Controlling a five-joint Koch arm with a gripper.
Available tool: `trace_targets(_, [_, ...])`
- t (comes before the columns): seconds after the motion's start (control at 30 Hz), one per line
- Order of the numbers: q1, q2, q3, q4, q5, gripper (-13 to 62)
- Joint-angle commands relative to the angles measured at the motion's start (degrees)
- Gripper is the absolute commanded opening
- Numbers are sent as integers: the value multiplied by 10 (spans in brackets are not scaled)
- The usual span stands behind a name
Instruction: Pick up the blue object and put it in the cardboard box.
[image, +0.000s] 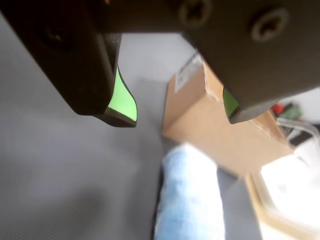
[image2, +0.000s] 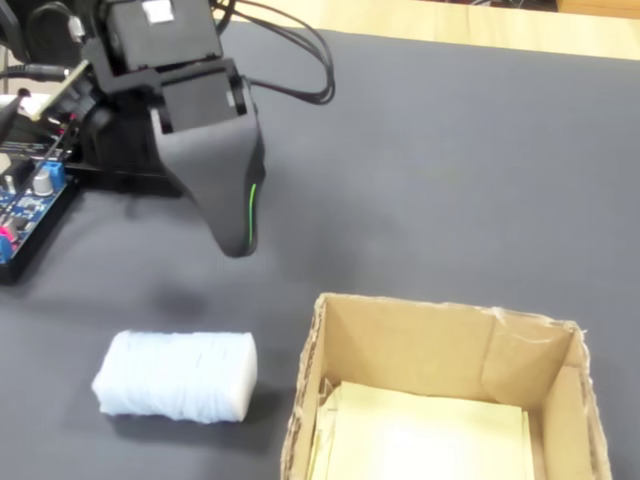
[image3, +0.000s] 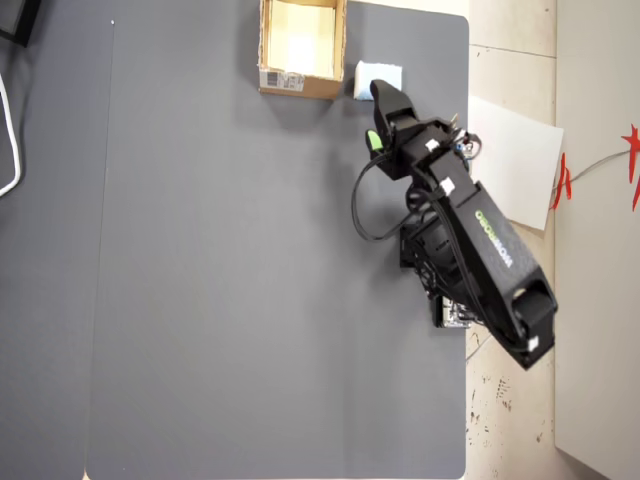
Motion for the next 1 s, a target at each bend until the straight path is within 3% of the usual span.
trace_targets(0.0, [16, -25, -56, 11, 18, 331])
trace_targets(0.6, [83, -296, -197, 25, 36, 331])
trace_targets(0.97, [91, -354, -196, 13, 55, 323])
